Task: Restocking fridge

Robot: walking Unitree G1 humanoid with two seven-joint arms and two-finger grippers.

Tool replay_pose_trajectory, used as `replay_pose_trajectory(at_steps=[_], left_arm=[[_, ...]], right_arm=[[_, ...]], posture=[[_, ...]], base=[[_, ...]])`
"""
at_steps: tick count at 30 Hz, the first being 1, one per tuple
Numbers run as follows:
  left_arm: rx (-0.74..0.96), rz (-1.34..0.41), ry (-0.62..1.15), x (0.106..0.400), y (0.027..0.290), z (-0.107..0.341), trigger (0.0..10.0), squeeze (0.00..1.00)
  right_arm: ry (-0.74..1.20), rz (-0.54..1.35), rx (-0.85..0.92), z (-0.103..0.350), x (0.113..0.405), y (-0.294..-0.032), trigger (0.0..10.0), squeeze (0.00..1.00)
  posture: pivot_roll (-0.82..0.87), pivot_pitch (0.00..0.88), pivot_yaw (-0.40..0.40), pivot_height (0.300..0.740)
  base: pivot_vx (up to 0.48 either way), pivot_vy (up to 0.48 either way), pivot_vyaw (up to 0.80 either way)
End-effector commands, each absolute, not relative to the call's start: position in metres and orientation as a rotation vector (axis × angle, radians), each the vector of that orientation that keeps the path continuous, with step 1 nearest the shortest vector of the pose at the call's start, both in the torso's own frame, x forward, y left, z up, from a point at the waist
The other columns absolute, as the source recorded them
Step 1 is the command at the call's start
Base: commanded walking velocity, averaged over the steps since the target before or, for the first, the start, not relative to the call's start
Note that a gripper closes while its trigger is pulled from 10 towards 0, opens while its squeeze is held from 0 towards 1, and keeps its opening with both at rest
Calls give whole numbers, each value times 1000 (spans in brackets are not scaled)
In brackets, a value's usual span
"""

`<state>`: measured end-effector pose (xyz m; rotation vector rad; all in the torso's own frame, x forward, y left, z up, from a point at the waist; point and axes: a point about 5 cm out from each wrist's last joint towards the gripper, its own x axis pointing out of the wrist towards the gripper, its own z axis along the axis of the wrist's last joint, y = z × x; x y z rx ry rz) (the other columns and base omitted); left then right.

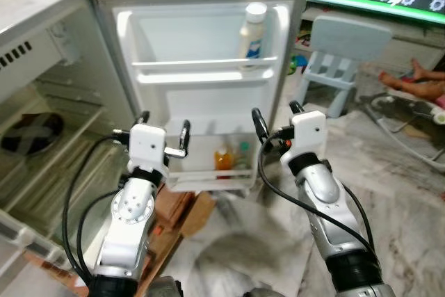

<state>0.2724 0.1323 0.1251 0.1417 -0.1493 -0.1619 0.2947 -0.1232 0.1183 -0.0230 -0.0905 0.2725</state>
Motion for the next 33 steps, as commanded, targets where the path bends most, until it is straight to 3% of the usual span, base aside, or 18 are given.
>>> replay_pose_trajectory(at_steps=[1,12,33], left_arm=[[151,-140,-135,272,138,123,10000,0],[214,-145,-112,275,138,118,10000,0],[285,-71,-53,279,151,111,10000,0]], right_arm=[[-63,297,-24,116,293,-119,10000,0],[-8,308,-46,110,293,-122,10000,0],[-91,366,-55,130,303,-109,10000,0]], posture=[[106,0,-11,740],[98,0,-7,740],[100,2,-13,740]], base=[[0,-480,0],[0,-479,0],[309,-332,791]])
